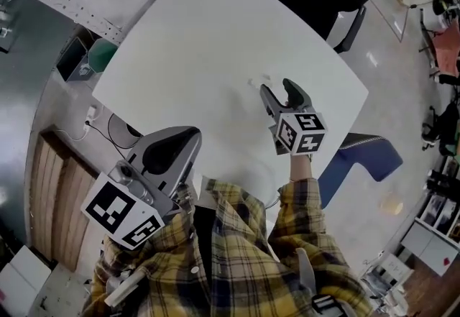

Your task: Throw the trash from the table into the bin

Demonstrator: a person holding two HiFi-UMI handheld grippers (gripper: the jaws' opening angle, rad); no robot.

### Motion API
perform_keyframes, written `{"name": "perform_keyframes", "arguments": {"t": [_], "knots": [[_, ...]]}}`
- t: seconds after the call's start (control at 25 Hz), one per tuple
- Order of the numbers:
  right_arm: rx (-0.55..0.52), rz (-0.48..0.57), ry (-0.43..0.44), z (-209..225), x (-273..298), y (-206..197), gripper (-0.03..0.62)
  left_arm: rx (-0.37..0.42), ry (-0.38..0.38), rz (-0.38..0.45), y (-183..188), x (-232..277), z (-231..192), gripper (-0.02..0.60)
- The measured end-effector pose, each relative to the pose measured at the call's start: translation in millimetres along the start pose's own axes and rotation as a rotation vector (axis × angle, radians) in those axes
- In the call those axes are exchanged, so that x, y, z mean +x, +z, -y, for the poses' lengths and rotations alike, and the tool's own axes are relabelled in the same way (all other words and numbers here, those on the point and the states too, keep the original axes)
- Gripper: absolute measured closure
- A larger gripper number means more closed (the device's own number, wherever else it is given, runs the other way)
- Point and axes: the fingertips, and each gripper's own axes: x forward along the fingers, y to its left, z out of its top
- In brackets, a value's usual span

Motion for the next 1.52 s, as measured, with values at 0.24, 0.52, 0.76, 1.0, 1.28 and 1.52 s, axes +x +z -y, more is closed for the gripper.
{"name": "perform_keyframes", "arguments": {"t": [0.24,0.52,0.76,1.0,1.28,1.52], "knots": [[-0.025,-0.098,-0.020,14,34,-32,0.332,-0.026,0.031,-0.017,-9,-1,-12,0.574],[-0.049,-0.128,-0.029,18,48,-46,0.332,-0.047,0.066,-0.020,-15,-5,-19,0.574],[-0.073,-0.141,-0.031,13,52,-47,0.342,-0.051,0.079,-0.014,-19,-10,-20,0.574],[-0.077,-0.120,-0.044,10,44,-46,0.512,-0.043,0.082,0.005,-20,-16,-15,0.574],[-0.079,-0.070,-0.004,-17,14,-26,0.548,-0.037,0.060,0.061,-13,-30,-3,0.574],[-0.128,-0.023,0.066,-55,-27,1,0.551,-0.023,0.027,0.131,-7,-32,19,0.574]]}}
